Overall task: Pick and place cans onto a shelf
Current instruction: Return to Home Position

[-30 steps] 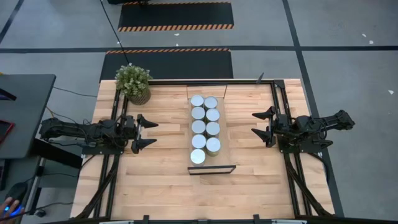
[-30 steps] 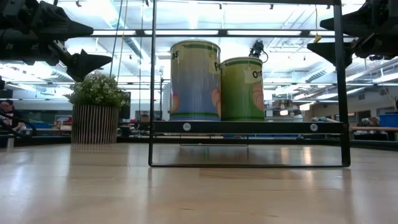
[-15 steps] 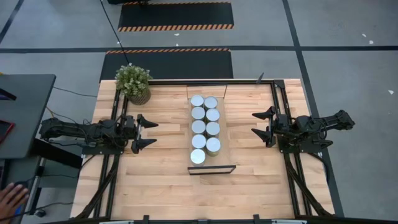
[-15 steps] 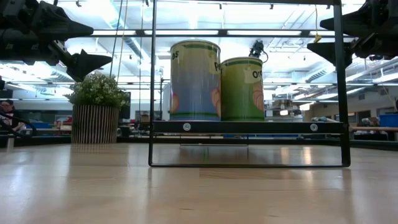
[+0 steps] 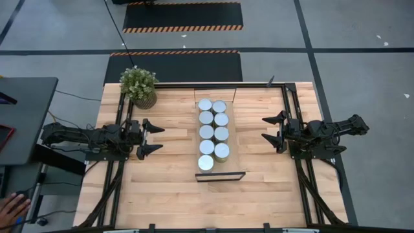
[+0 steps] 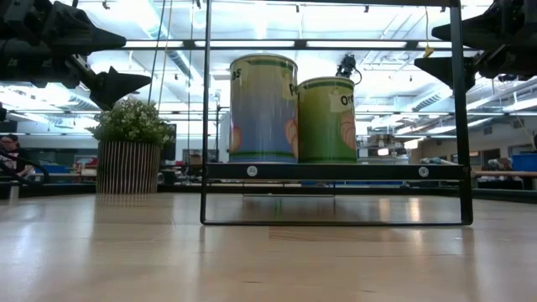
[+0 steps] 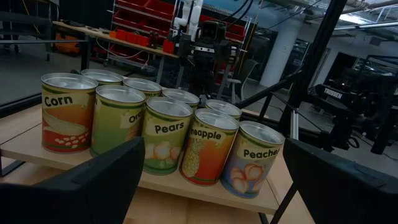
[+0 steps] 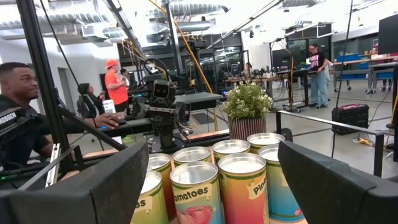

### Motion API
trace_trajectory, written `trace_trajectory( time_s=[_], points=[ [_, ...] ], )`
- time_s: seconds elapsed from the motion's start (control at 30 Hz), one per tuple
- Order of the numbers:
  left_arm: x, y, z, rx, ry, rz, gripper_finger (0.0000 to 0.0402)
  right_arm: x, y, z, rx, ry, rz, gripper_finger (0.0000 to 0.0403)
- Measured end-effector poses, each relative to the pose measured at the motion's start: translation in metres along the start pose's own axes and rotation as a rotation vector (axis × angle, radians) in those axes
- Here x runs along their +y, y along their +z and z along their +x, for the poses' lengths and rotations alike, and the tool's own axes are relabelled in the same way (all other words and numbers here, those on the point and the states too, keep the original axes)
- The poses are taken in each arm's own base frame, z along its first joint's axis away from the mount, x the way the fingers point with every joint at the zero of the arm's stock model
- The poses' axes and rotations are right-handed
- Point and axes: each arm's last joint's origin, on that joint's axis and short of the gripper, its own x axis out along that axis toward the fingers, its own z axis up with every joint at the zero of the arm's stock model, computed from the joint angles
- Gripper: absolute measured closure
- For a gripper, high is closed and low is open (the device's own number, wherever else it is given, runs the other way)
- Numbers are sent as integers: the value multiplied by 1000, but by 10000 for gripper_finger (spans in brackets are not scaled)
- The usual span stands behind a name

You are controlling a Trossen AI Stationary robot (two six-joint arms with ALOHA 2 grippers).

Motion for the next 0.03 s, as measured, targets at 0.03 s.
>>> trace_trajectory(
  time_s=[0.03],
  points=[
    [0,0,0,0,0,0,14,0,0,0,0,1,0,37]
  ],
)
